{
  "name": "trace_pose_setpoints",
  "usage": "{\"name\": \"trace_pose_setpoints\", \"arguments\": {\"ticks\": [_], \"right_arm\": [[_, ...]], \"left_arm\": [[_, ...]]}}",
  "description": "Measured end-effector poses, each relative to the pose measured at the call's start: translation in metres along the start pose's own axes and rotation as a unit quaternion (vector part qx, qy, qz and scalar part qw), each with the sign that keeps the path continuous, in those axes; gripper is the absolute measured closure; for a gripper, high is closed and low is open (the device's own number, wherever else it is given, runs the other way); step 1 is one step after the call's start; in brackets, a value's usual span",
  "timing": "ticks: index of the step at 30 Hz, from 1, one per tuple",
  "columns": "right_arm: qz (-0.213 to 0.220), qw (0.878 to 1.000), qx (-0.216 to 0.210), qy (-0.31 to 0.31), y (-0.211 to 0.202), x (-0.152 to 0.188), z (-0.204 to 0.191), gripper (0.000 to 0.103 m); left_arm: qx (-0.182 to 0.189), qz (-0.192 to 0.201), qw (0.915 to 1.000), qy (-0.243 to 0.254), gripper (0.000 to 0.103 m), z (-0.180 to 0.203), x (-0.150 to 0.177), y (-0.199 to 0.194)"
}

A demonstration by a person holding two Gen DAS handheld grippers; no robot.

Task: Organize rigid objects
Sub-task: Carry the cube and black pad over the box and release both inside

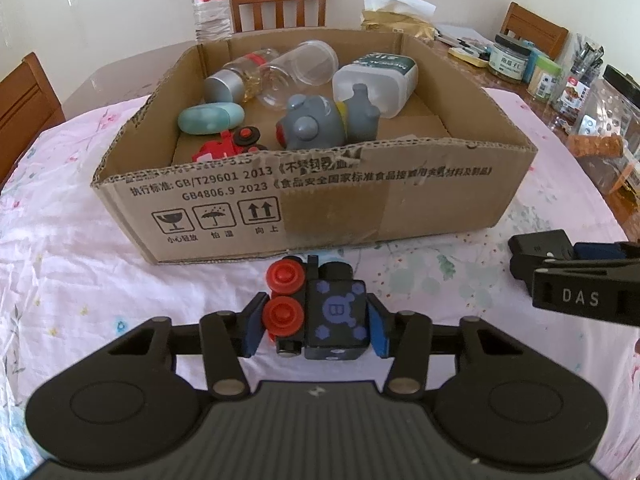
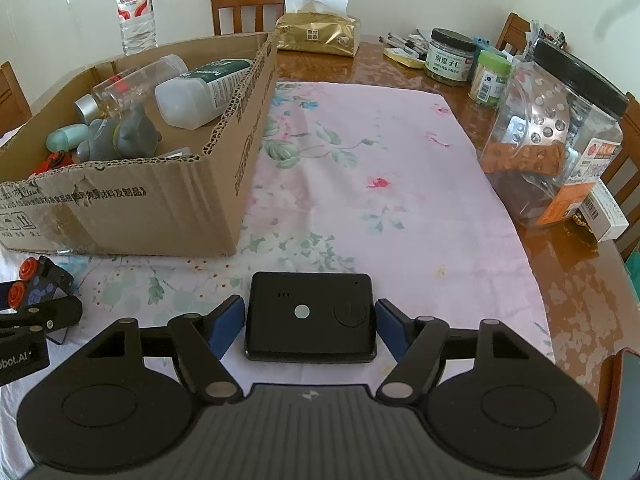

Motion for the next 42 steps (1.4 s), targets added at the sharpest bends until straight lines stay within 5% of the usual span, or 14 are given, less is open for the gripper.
{"name": "trace_pose_setpoints", "arguments": {"ticks": [18, 30, 42], "right_arm": [[-0.027, 0.995, -0.05, -0.088, -0.031, -0.012, 0.006, 0.029], [0.039, 0.979, -0.133, -0.151, -0.091, -0.078, -0.017, 0.029], [0.01, 0.963, -0.184, -0.197, -0.038, -0.113, -0.085, 0.029]], "left_arm": [[0.057, -0.022, 0.9952, 0.076, 0.054, -0.008, -0.01, -0.028], [0.086, -0.007, 0.9928, 0.083, 0.054, -0.022, -0.034, -0.078], [0.046, 0.028, 0.997, 0.056, 0.054, -0.05, -0.057, -0.106]]}}
Point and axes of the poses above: each gripper's, at about its wrist camera, not at the fingertips, and y roughly the way its jaws point, z to its right, x to its underside, the point moved 5 cm from there along y, roughly the way its jaws point, and after that the axes turned 1 degree about y, right-handed, at the moved point
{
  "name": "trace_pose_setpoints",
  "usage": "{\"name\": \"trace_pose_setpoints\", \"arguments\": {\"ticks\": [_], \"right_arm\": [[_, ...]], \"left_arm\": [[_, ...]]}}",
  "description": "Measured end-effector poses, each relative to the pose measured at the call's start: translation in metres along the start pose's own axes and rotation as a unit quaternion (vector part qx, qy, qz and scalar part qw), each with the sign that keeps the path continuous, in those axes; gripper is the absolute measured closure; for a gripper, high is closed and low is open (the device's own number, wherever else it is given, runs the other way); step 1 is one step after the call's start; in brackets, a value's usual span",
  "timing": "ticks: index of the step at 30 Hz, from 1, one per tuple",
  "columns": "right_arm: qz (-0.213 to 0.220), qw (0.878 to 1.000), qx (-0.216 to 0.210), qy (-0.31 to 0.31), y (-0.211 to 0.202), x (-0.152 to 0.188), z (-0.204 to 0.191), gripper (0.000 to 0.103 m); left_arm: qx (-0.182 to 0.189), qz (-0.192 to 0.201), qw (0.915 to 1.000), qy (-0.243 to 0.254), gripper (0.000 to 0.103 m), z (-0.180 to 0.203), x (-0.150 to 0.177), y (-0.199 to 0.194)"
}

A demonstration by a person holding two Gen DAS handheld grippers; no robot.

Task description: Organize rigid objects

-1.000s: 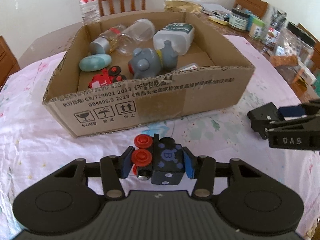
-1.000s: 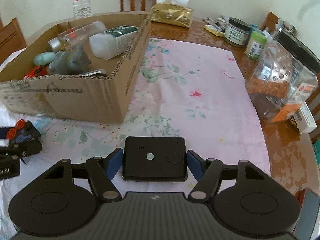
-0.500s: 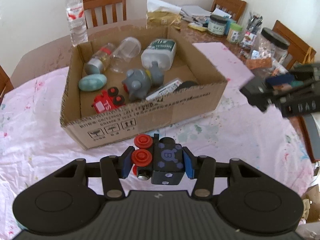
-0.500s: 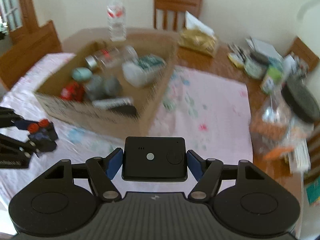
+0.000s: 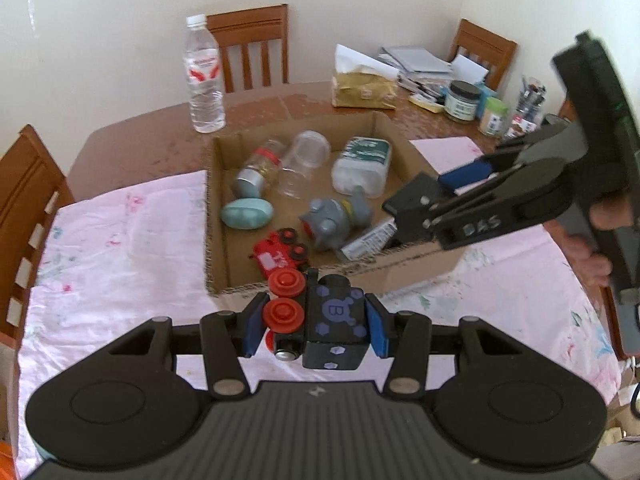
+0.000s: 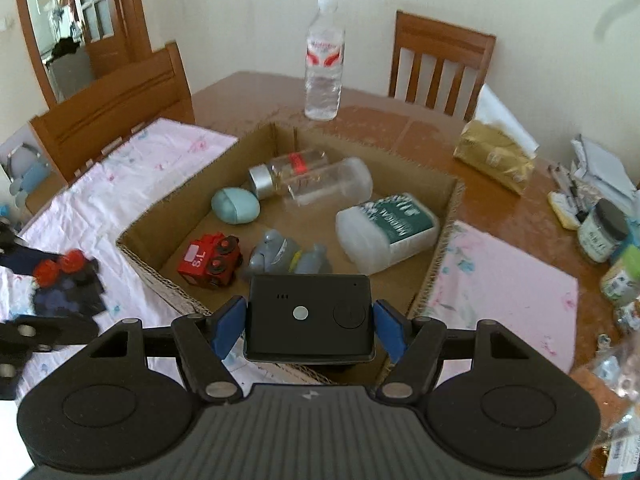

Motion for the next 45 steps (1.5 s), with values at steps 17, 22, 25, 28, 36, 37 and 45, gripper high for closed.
{"name": "trace_pose_setpoints", "arguments": {"ticks": [17, 22, 25, 28, 36, 37, 45], "right_arm": [[0.018, 0.998, 0.003, 0.064, -0.031, 0.021, 0.003, 0.0], [0.02, 0.998, 0.032, 0.048, -0.045, 0.035, 0.004, 0.0], [0.022, 0.998, 0.048, 0.045, -0.053, 0.041, 0.006, 0.0], [0.023, 0.996, 0.056, 0.058, -0.059, 0.047, 0.012, 0.0], [0.027, 0.993, 0.081, 0.083, -0.072, 0.056, 0.023, 0.0], [0.027, 0.993, 0.083, 0.084, -0.072, 0.057, 0.024, 0.0], [0.03, 0.992, 0.087, 0.088, -0.075, 0.054, 0.025, 0.0]], "left_arm": [[0.005, 0.027, 0.9995, 0.014, 0.054, 0.004, -0.042, 0.012], [0.021, 0.034, 0.9986, 0.035, 0.054, 0.016, -0.065, 0.032], [0.032, 0.034, 0.9981, 0.041, 0.054, 0.021, -0.079, 0.046], [0.035, 0.029, 0.998, 0.043, 0.054, 0.024, -0.09, 0.066], [0.027, 0.014, 0.9983, 0.049, 0.054, 0.023, -0.103, 0.11], [0.027, 0.013, 0.9982, 0.051, 0.053, 0.023, -0.105, 0.113], [0.004, 0.052, 0.9981, 0.033, 0.002, 0.015, -0.105, 0.092]]}}
Point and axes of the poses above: each gripper's, at about its wrist camera, not at the fingertips, and y roughly the way its jaws point, z to its right, x to its underside, the point moved 5 cm from there along y, roughly the way its jaws point, and after that the axes turned 1 degree about y, right-handed, at the moved point
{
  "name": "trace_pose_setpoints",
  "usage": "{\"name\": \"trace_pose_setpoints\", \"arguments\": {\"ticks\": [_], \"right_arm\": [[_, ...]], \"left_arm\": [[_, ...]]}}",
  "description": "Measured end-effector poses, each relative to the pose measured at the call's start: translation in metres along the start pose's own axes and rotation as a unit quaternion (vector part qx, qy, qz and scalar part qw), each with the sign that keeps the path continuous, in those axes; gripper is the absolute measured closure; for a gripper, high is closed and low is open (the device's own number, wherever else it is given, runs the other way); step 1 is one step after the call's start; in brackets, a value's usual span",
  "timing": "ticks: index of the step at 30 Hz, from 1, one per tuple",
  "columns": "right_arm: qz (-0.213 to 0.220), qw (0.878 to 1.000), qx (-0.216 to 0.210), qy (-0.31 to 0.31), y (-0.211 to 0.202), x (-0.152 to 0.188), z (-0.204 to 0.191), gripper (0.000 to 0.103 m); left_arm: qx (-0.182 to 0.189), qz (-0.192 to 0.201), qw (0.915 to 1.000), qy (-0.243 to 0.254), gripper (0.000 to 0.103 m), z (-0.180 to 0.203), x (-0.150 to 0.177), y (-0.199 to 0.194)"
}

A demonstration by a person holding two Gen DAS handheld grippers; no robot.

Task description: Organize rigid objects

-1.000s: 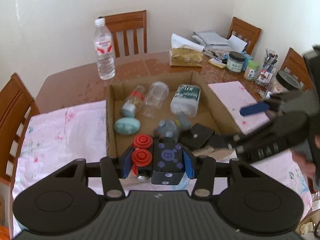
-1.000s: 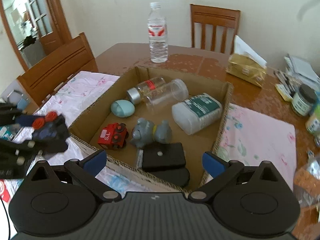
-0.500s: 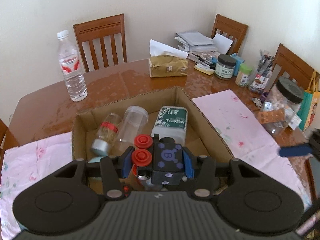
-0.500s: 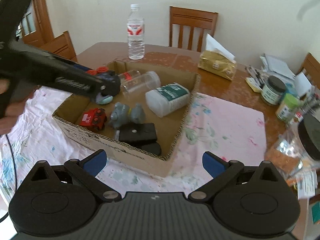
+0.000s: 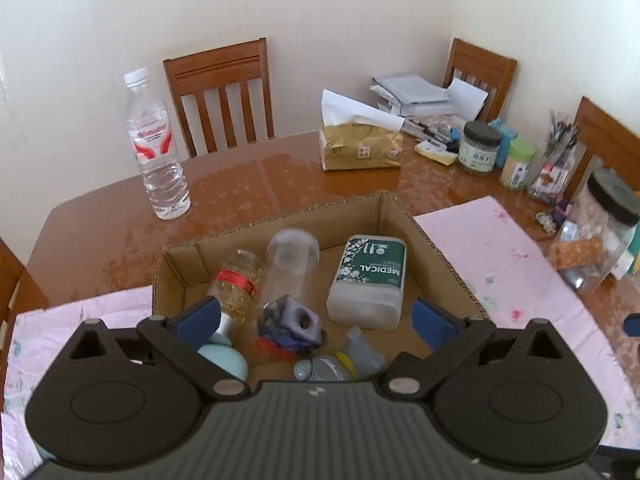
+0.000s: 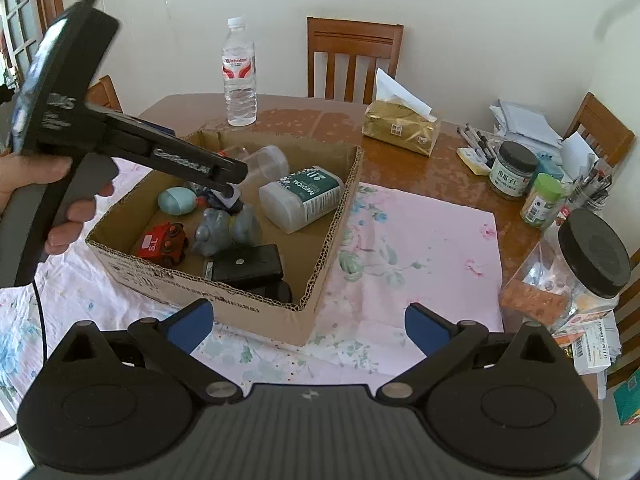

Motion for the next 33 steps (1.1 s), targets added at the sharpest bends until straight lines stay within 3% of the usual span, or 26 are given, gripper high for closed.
{"name": "trace_pose_setpoints", "arguments": {"ticks": [8, 15, 20, 33], "right_arm": [[-0.018, 1.0, 0.016, 0.009, 0.003, -0.008, -0.006, 0.0], [-0.038, 0.997, 0.042, 0.051, 0.0, -0.02, -0.011, 0.0], [-0.031, 0.997, 0.045, 0.061, -0.011, -0.029, -0.022, 0.0], [-0.02, 0.997, 0.054, 0.059, -0.027, -0.032, -0.036, 0.0]], "left_arm": [[-0.045, 0.02, 0.9986, -0.022, 0.002, -0.011, 0.016, -0.054], [-0.082, -0.011, 0.9941, -0.07, 0.002, -0.011, 0.043, -0.097], [-0.088, -0.039, 0.9916, -0.086, 0.002, -0.012, 0.053, -0.112], [-0.099, -0.028, 0.9906, -0.09, 0.002, -0.013, 0.053, -0.132]]}}
Point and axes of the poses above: each gripper's, at about its wrist camera, not at the fingertips, and y roughly the way its jaws point, z to its right, x to its underside, the point moved 5 cm from there along y, roughly the way its jaws point, and after that the axes turned 1 degree about y, right-handed, at the moved point
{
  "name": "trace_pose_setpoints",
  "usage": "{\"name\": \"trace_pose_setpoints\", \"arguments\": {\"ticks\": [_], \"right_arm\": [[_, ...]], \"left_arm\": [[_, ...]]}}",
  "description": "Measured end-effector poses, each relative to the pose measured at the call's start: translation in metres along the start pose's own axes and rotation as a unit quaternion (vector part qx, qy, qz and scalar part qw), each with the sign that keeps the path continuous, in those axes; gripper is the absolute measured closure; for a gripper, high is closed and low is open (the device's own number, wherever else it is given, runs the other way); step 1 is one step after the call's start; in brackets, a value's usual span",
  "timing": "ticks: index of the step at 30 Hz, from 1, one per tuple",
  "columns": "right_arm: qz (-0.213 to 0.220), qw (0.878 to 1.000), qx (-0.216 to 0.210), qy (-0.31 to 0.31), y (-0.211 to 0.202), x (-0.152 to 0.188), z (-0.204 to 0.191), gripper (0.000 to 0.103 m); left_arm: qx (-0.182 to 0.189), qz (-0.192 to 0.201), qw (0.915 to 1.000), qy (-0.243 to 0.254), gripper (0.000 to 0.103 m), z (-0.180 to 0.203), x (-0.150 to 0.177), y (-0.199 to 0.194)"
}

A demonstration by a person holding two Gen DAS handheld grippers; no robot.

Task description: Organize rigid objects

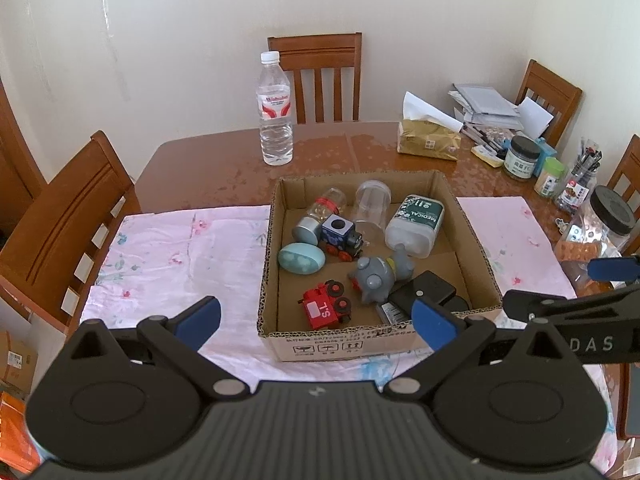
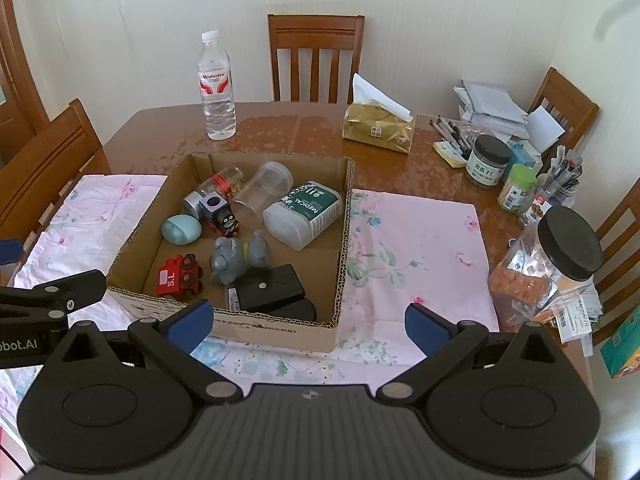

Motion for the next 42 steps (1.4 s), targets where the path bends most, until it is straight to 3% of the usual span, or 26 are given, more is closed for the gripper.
{"name": "trace_pose_setpoints", "arguments": {"ticks": [42], "right_arm": [[0.0, 1.0, -0.002, 0.007, -0.0025, 0.0003, -0.0028, 0.0]], "left_arm": [[-0.006, -0.001, 1.0, 0.002, 0.002, -0.0024, -0.0003, -0.0016]]}}
Point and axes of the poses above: each gripper's, at about its wrist camera, not at the fingertips, and y roughly the way its jaws point, z to its right, x to its underside, the point moved 5 cm from there along y, roughly the way its jaws point, and after that the axes turned 1 degree about y, right-handed, at the moved point
